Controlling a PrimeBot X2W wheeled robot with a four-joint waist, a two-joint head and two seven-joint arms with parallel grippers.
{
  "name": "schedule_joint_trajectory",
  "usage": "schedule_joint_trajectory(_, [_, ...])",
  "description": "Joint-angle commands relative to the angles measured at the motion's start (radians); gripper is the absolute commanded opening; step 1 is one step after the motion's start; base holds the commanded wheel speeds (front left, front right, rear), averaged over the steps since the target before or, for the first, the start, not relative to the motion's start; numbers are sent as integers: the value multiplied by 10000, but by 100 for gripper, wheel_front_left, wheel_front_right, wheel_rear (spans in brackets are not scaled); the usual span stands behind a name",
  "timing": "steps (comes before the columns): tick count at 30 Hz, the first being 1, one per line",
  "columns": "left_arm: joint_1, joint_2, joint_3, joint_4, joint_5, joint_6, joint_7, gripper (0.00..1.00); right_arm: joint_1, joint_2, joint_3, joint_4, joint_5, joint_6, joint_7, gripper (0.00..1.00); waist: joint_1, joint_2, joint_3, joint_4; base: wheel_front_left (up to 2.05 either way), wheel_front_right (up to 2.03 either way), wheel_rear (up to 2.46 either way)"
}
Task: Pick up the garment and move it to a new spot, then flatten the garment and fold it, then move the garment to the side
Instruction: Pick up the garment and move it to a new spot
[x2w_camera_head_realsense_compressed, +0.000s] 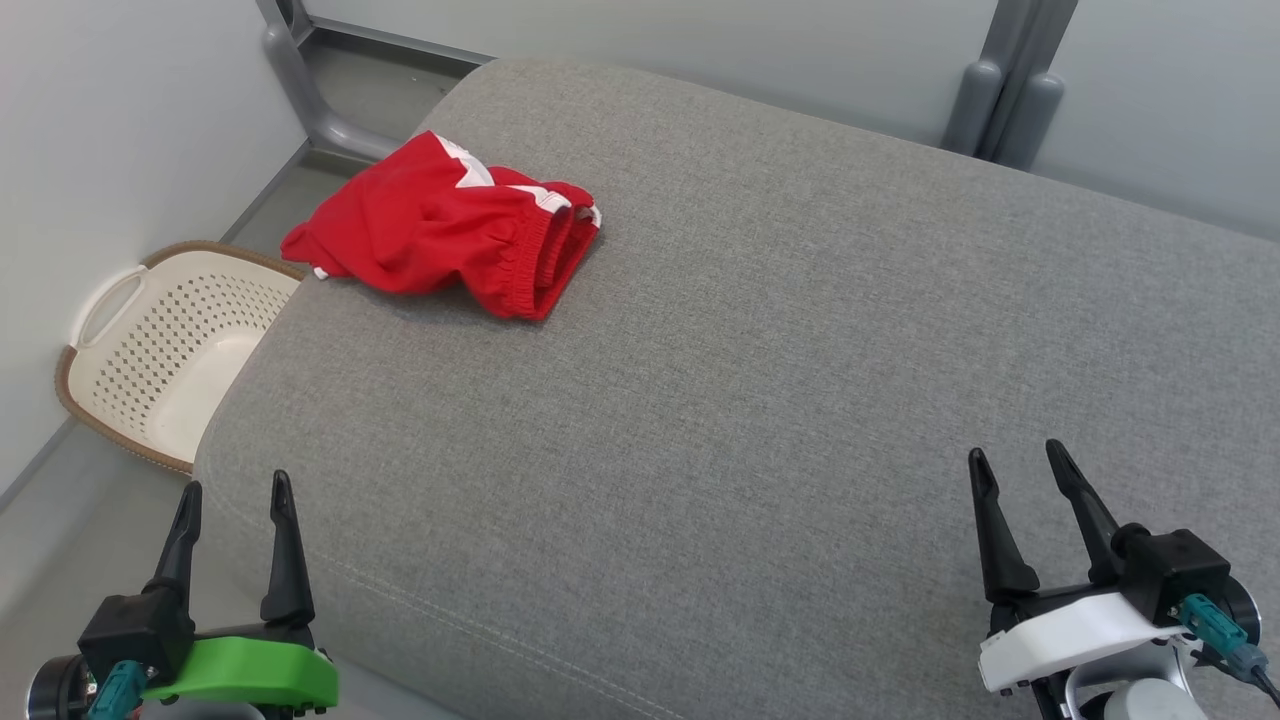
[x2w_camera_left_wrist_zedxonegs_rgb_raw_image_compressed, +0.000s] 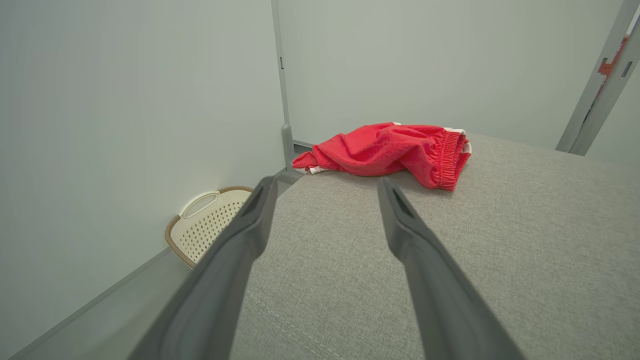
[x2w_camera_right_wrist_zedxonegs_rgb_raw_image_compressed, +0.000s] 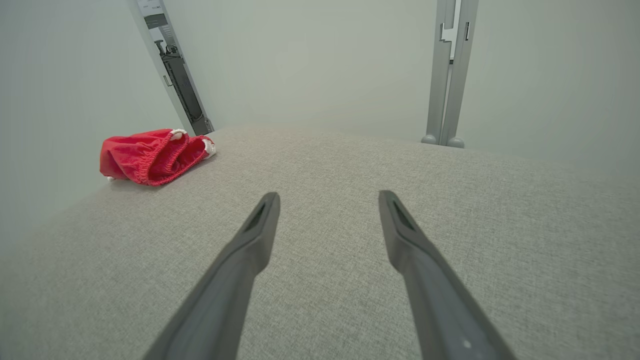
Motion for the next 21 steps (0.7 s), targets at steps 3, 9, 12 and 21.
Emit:
schedule_joint_trajectory(3, [-632, -32, 106, 25, -124, -26, 3, 100, -294, -137, -123, -82, -80, -18, -30, 100, 0, 0, 310, -394, 0, 0, 0])
schedule_joint_trajectory(9, [-1682, 230, 47, 77, -189, -26, 3, 100, -558, -282, -354, -246, -199, -18, -22, 100, 0, 0, 876, -1040, 0, 0, 0])
schedule_joint_trajectory(12, [-2369, 474, 110, 113, -250, -26, 3, 100, -716, -333, -355, -377, -274, -18, 22, 100, 0, 0, 1281, -1477, 0, 0, 0])
schedule_joint_trajectory(21, [-4784, 1538, 239, 549, -667, -25, 3, 100, -1159, -318, -652, -804, -398, -20, 20, 100, 0, 0, 2523, -3065, 0, 0, 0])
